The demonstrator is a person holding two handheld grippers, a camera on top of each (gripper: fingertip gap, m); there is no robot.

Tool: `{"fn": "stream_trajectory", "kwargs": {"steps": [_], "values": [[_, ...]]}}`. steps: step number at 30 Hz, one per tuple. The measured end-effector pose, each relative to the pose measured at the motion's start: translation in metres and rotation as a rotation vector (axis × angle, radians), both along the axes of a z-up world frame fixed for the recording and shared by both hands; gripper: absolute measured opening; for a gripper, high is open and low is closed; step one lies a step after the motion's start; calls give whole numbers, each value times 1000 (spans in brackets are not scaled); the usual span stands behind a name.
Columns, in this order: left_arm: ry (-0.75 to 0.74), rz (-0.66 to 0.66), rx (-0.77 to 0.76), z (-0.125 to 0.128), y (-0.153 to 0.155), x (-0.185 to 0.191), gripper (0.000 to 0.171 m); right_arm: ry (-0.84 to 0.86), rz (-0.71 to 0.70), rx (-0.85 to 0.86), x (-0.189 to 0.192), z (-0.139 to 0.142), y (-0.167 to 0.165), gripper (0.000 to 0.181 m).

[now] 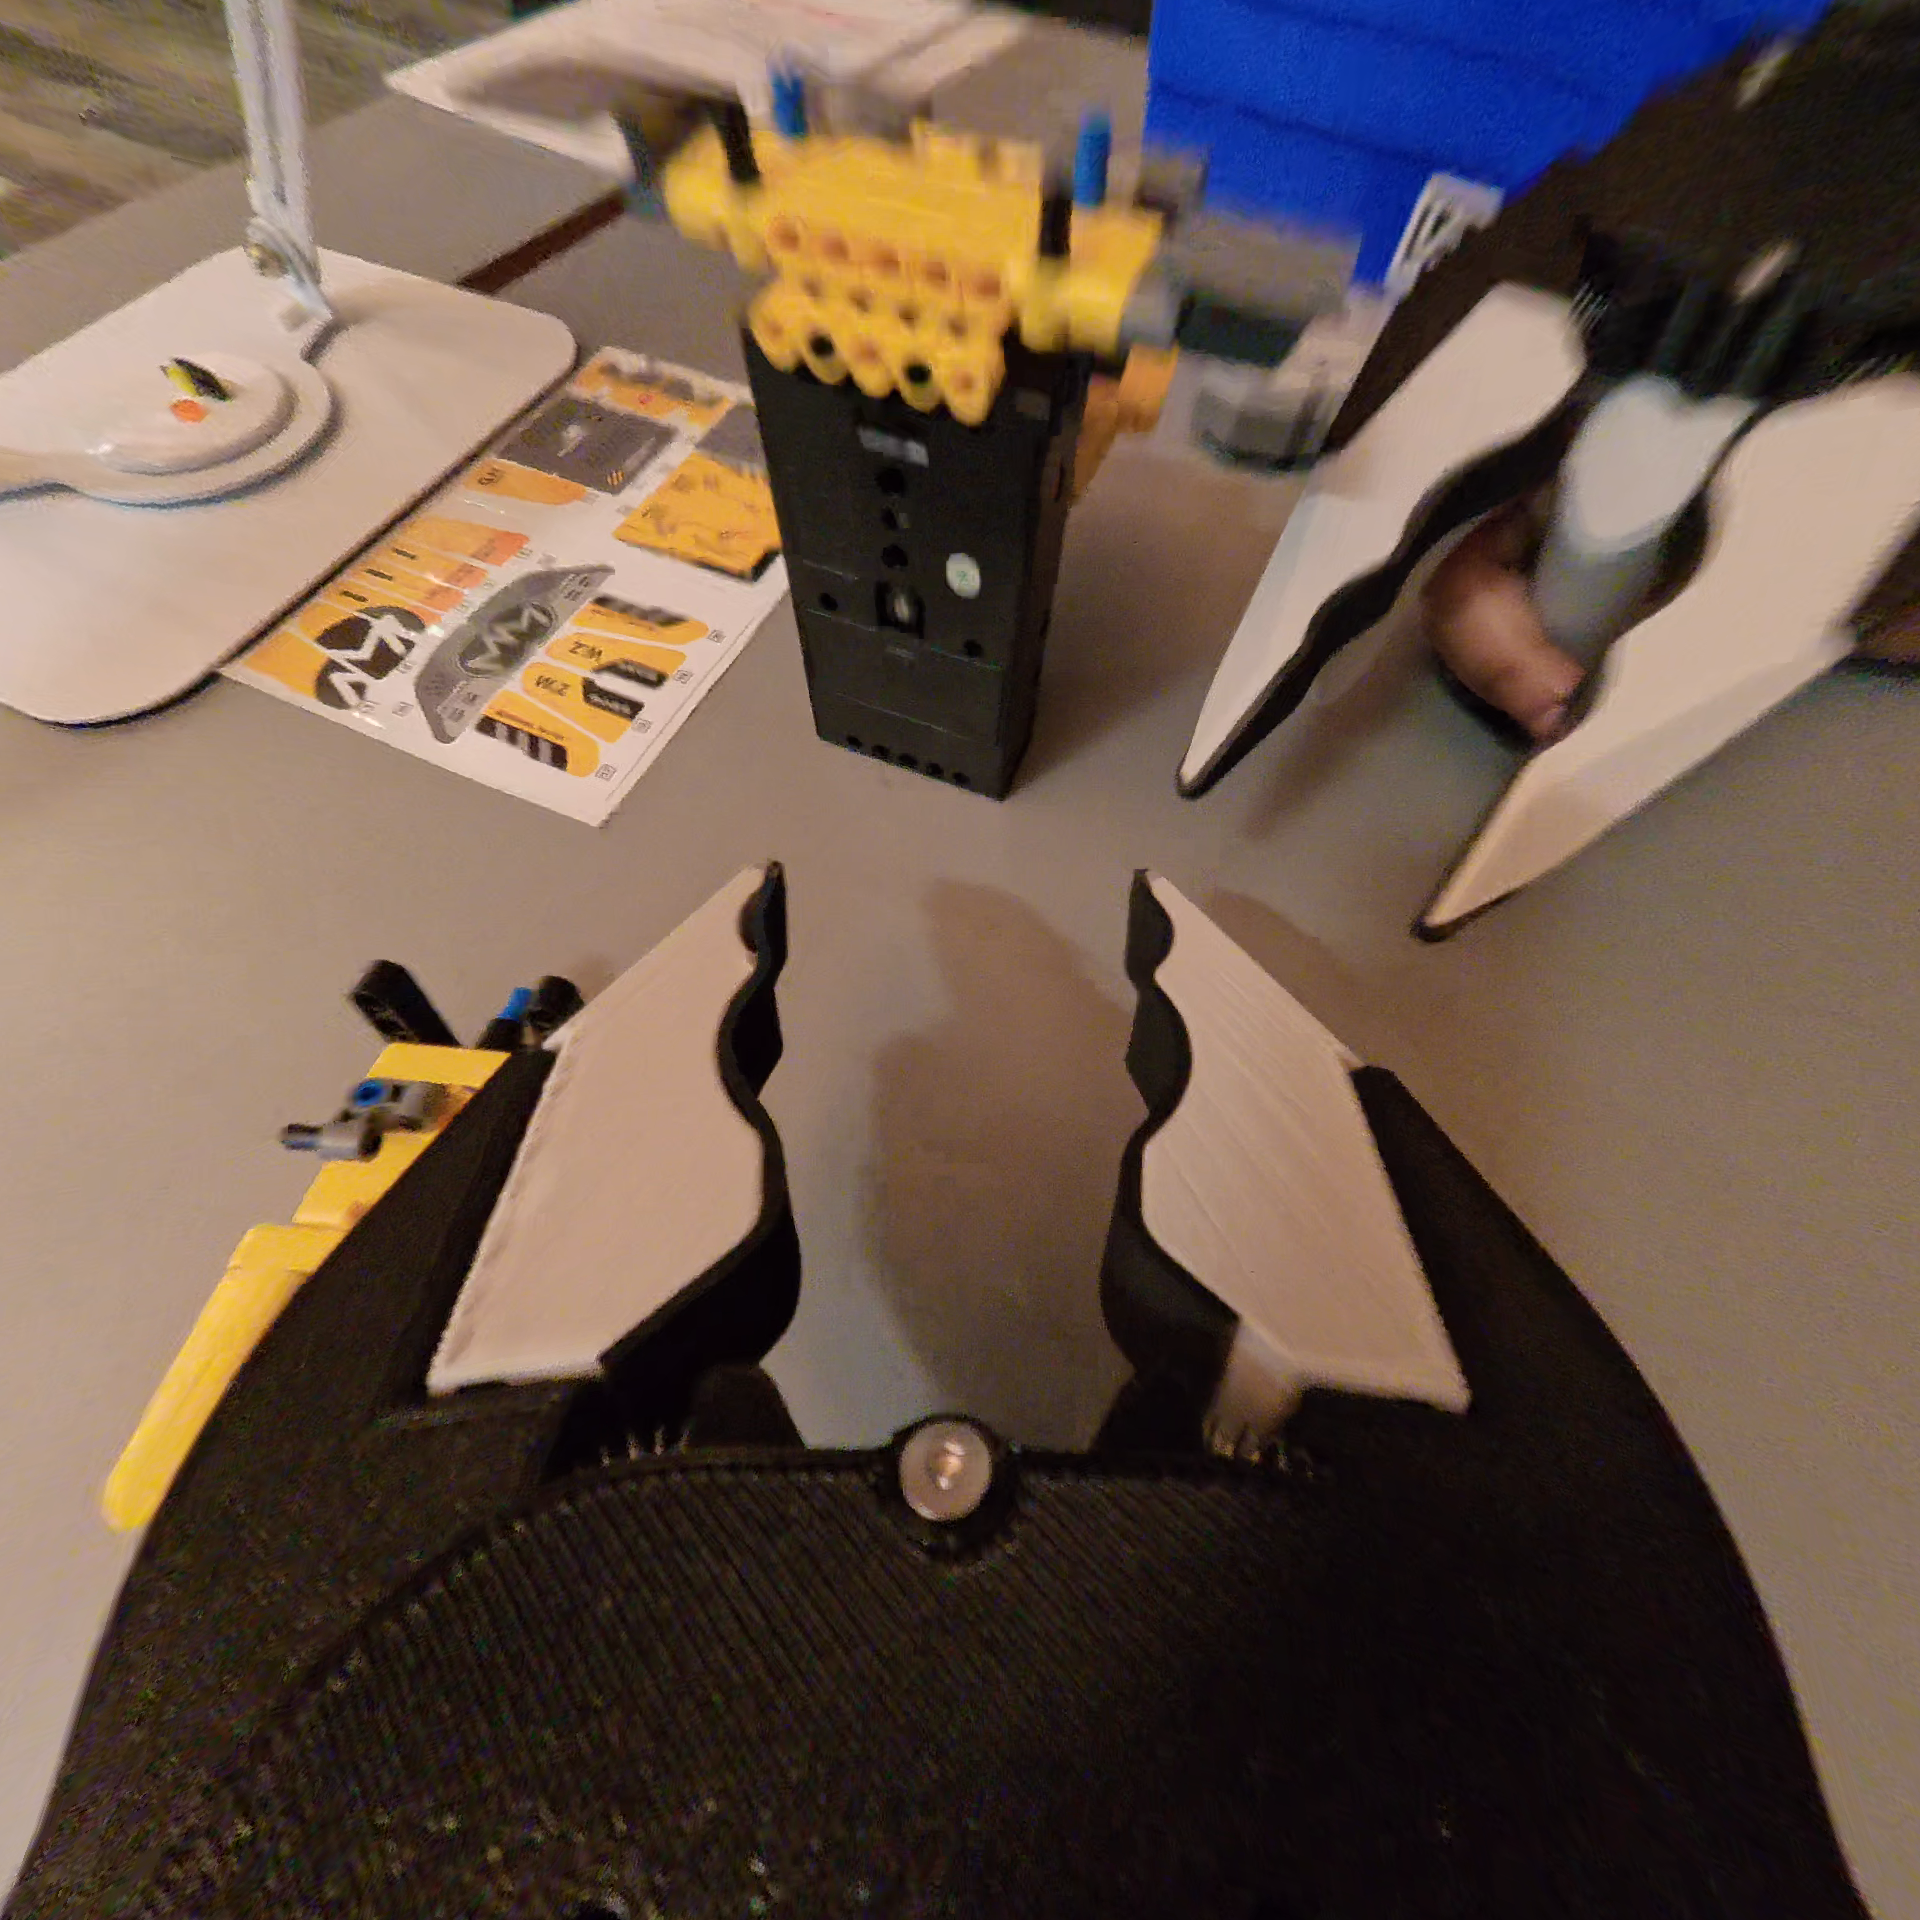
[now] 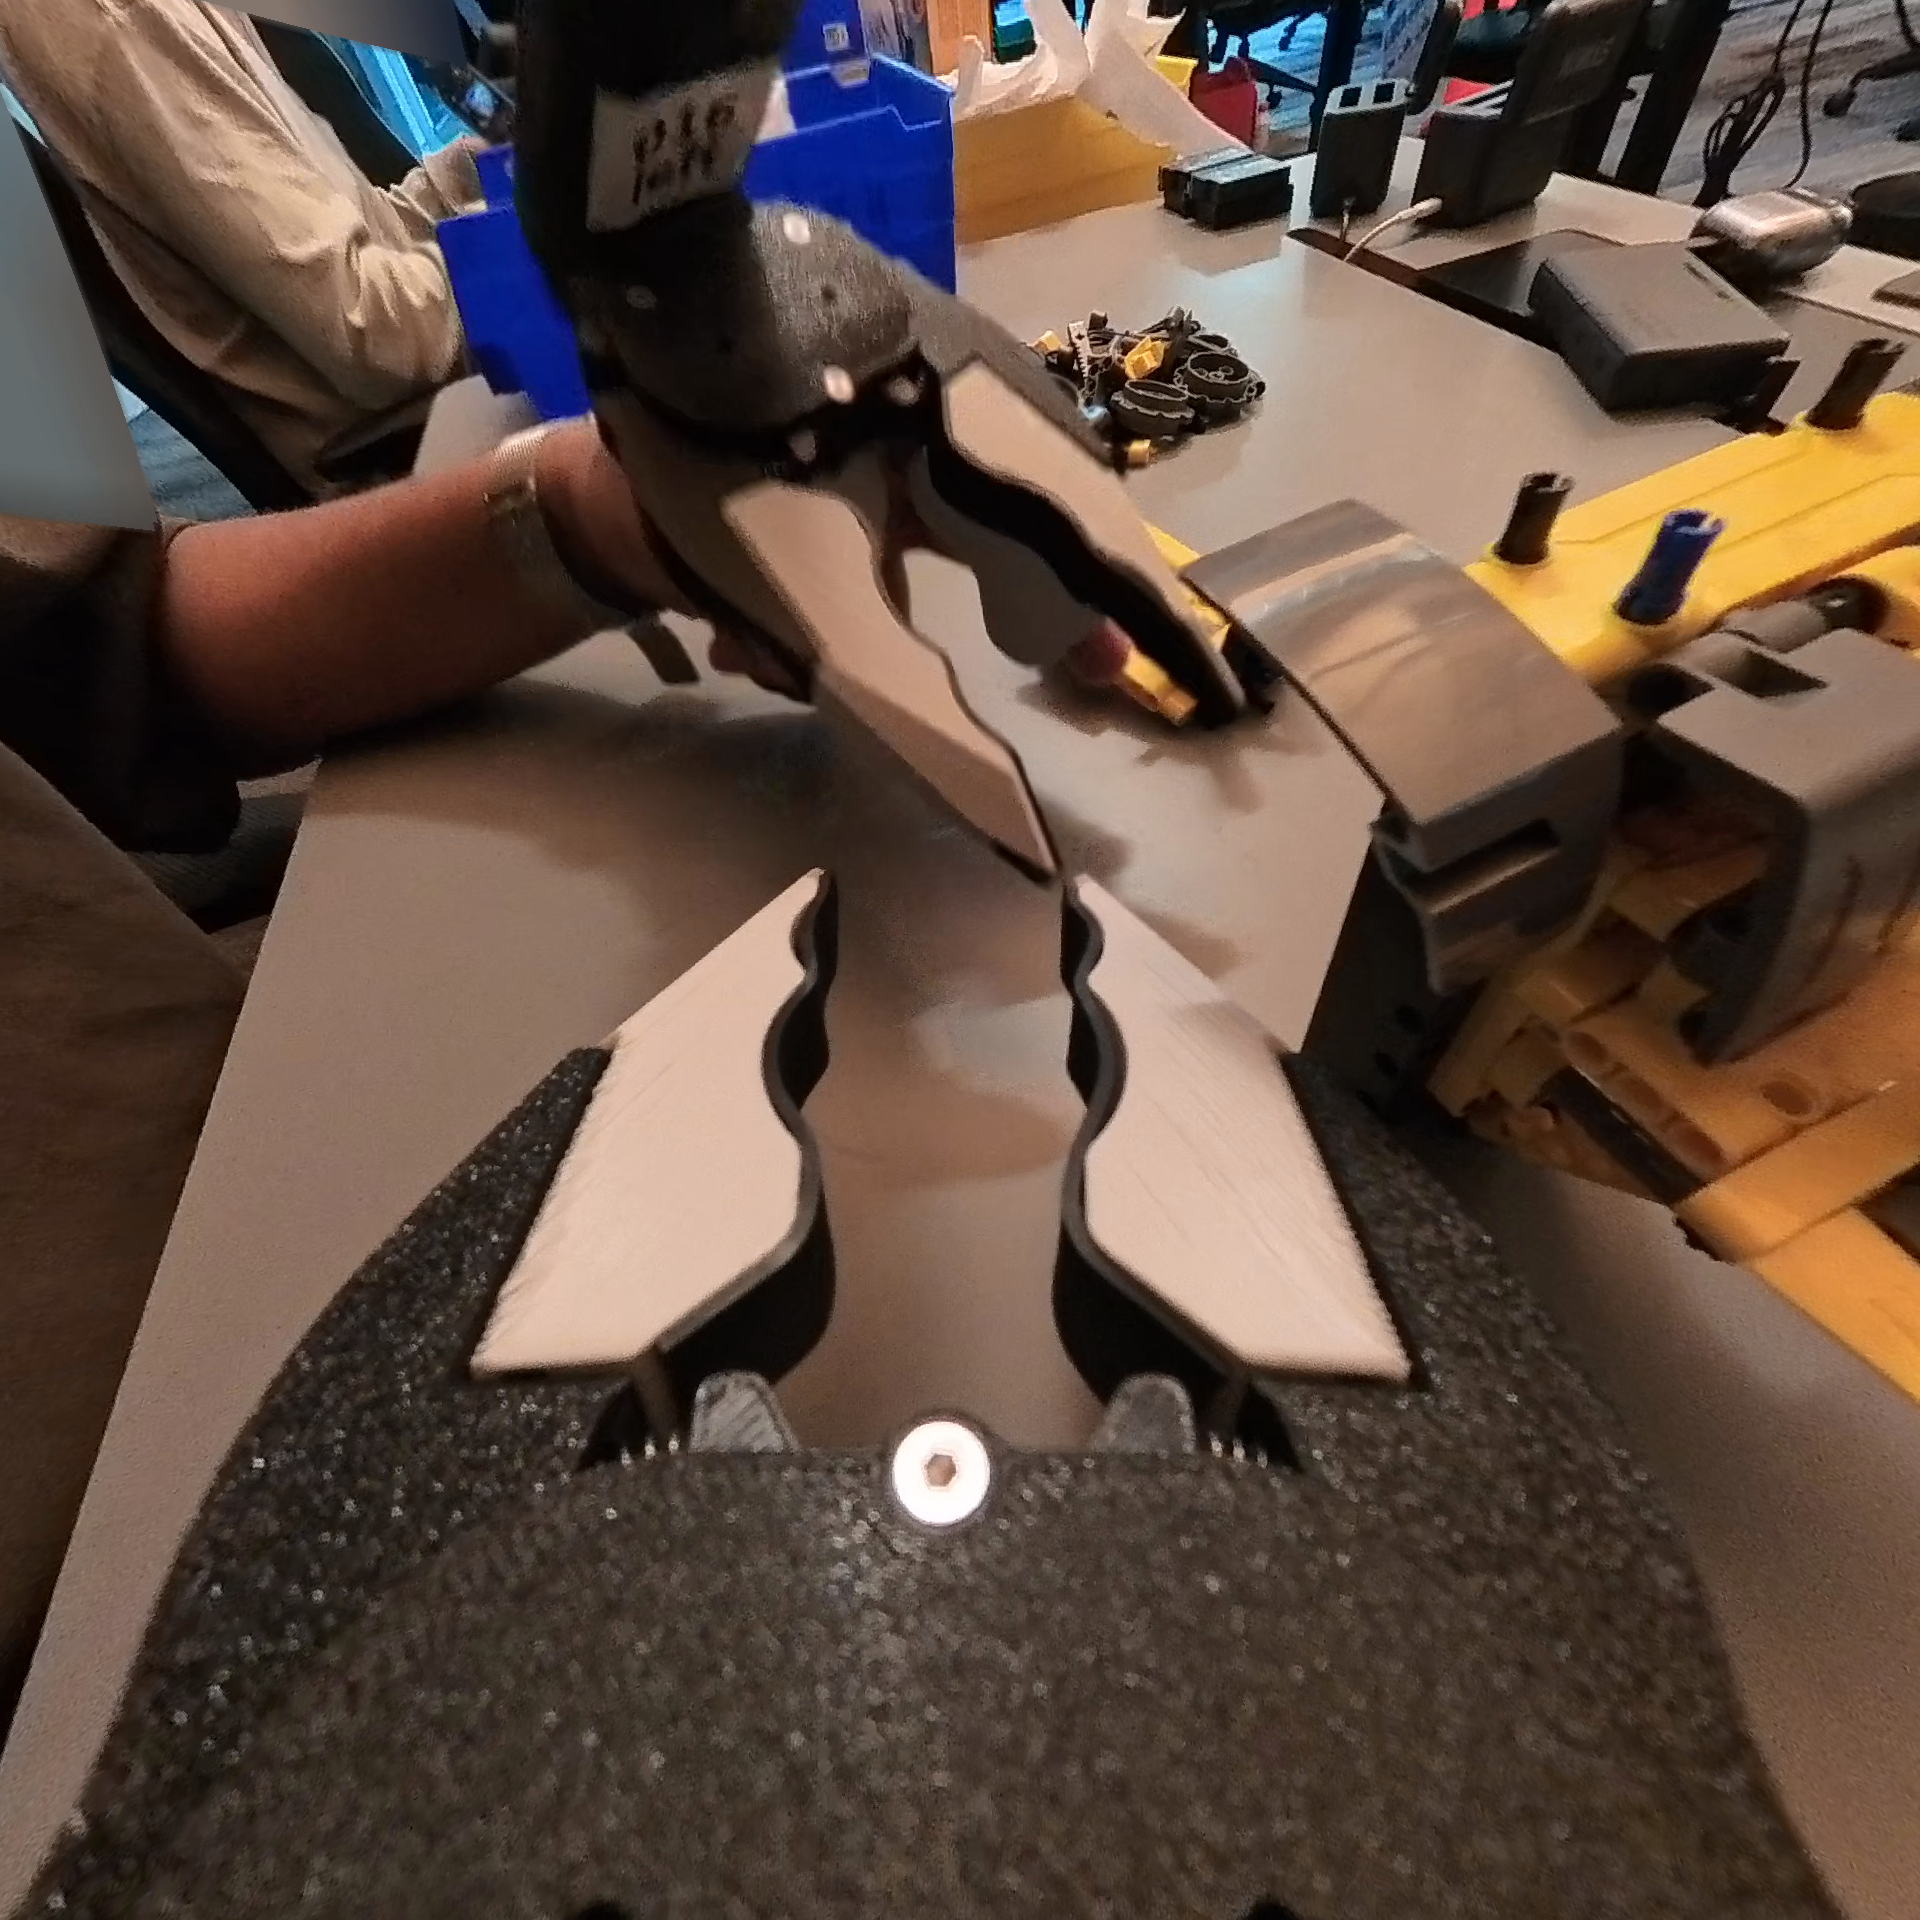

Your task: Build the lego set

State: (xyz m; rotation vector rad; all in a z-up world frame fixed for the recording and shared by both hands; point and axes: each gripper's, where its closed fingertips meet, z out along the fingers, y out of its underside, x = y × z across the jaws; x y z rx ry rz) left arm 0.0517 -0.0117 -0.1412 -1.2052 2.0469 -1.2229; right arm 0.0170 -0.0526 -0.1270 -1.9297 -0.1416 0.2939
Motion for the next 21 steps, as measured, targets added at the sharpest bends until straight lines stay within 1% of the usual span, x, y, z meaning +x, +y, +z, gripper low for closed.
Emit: {"fn": "stream_trajectory", "kwargs": {"steps": [1, 2, 4, 5, 6, 7, 8, 9, 10, 12, 15, 17, 18, 21], "values": [[-17, 12, -74, 20, 7, -3, 68, -2, 0, 2, 0, 0, 0, 42], [-63, 50, -167, 48, 19, -6, 70, -4, -1, 0, 0, 0, 0, 42], [-195, 177, -347, 102, 59, -20, 72, 3, -2, -7, 1, -1, 0, 42], [-257, 291, -418, 121, 89, -30, 75, 8, -4, -8, 1, -1, 0, 42], [-293, 479, -467, 129, 130, -41, 88, 16, -4, -5, 2, 0, 0, 42], [-291, 696, -473, 124, 175, -58, 90, 25, -4, 0, 2, 1, 0, 42], [-271, 832, -431, 114, 206, -79, 90, 34, -4, 5, 3, 2, 0, 42], [-240, 928, -361, 101, 229, -100, 98, 43, -4, 7, 3, 2, -1, 42], [-203, 1045, -283, 86, 252, -123, 97, 52, -4, 8, 4, 3, -1, 42], [-120, 1193, -106, 59, 279, -165, 92, 68, 0, 0, 4, 2, 0, 42], [16, 1312, 107, 19, 300, -202, 80, 82, 8, -14, 4, 0, 0, 43], [112, 1389, 194, -5, 313, -217, 67, 67, 10, -12, 2, 0, 0, 43], [136, 1399, 199, -13, 315, -219, 64, 54, 12, -13, 1, 0, 0, 43], [147, 1366, 115, -23, 309, -211, 55, 6, 16, -23, -2, -3, 0, 43]]}}
